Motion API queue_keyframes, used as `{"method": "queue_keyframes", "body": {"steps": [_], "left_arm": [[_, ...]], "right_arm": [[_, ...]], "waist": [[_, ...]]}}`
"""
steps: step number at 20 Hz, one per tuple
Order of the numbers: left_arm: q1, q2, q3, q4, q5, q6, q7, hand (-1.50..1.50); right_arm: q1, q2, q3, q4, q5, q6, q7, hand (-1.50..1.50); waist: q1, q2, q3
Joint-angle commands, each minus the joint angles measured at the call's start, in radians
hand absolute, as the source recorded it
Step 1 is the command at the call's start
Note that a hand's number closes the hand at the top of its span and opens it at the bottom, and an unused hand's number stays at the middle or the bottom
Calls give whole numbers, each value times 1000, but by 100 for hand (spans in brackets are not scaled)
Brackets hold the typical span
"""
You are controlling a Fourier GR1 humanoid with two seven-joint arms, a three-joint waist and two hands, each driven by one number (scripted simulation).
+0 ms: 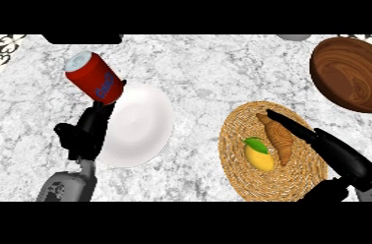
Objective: Pick the lemon from the placemat and place it in the bowl
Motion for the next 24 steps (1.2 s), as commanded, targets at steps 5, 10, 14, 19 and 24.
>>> {"method": "queue_keyframes", "body": {"steps": [5,10,14,19,24], "left_arm": [[22,5,35,-7,-7,-40,8,0],[28,-38,22,17,-33,-32,-29,0],[-18,-36,69,125,-39,-39,-90,0],[-18,-45,59,29,-50,-52,9,0],[77,-33,54,-96,-37,-86,39,0]], "right_arm": [[84,50,-131,-35,-66,140,-58,-150],[94,160,-117,46,11,145,-96,-150],[118,195,-126,-6,-9,176,-15,-150],[74,277,-160,115,60,211,-87,-150],[36,339,-154,133,100,209,-29,-150]], "waist": [[-3,-1,0],[-2,0,0],[-5,0,0],[-2,0,0],[2,-1,0]]}}
